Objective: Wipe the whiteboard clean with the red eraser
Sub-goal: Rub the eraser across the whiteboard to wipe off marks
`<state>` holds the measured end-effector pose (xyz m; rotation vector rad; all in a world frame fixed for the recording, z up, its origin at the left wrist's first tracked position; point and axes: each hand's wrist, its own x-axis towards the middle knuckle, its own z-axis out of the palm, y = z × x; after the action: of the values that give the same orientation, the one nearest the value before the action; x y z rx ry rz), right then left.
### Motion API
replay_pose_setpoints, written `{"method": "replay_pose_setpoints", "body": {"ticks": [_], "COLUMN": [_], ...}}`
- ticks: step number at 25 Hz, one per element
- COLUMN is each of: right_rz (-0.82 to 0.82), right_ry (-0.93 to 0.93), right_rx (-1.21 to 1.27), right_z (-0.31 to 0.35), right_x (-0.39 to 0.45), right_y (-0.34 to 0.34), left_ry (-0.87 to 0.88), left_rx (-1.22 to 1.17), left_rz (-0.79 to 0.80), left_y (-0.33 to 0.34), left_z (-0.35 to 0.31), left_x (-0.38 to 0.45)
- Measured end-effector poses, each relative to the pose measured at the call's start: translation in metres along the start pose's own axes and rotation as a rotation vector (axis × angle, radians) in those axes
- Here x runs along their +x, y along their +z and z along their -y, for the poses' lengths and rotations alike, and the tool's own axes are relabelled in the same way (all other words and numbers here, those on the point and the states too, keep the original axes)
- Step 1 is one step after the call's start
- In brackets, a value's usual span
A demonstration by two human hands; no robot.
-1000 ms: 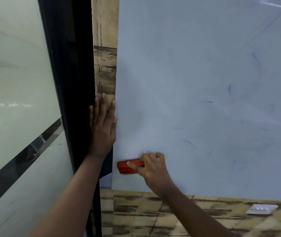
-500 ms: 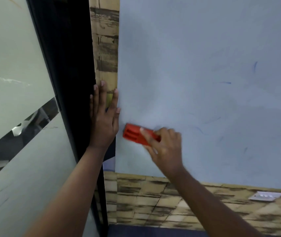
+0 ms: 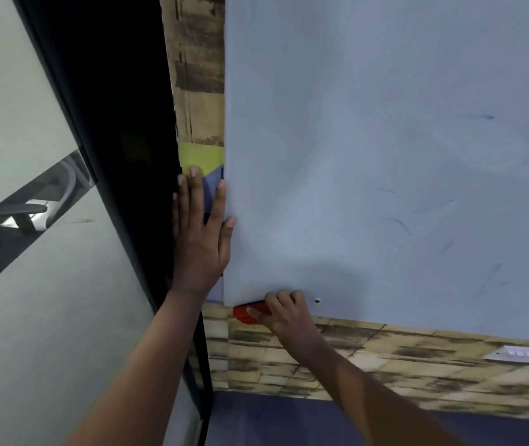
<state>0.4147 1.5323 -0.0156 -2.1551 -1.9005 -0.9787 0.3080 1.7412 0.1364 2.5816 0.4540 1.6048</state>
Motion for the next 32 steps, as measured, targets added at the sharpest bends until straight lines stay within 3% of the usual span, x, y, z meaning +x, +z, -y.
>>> {"method": "replay_pose_setpoints", "body": {"ticks": [7,10,13,18,21,23,26,28,32], "right_rz": [-0.300,-0.405,-0.347,0.065,0.151,0.065,-0.199,-0.383,-0.575], "right_ry": [0.498,0.597,0.502,0.053,-0.016,0.061,0.312,0.511,0.946], "right_rx": [-0.013,0.099,0.017,-0.074,-0.122,-0.080,-0.006,-0.011,0.066], "right_z": [-0.039,-0.053,-0.049,-0.022,-0.021,-0.018,-0.030,-0.052,-0.082], "right_x": [0.023,0.041,0.035,-0.033,-0.054,-0.046,-0.007,0.009,-0.028], "right_y": [-0.090,-0.115,-0.098,-0.017,0.002,-0.008,-0.049,-0.083,-0.111], "left_ry": [-0.026,-0.036,-0.090,-0.192,-0.221,-0.252,-0.263,-0.191,-0.024], "left_rx": [-0.010,0.006,-0.003,-0.005,-0.010,-0.034,-0.045,0.028,0.116], "left_rz": [0.026,0.023,0.015,0.050,0.078,0.069,0.066,0.063,0.073], "left_y": [0.003,0.001,0.004,0.014,0.013,0.012,0.015,0.018,0.020], "left_z": [0.000,-0.002,-0.012,-0.034,-0.038,-0.044,-0.052,-0.058,-0.071], "left_x": [-0.013,-0.013,-0.017,-0.043,-0.051,-0.051,-0.052,-0.055,-0.048]}}
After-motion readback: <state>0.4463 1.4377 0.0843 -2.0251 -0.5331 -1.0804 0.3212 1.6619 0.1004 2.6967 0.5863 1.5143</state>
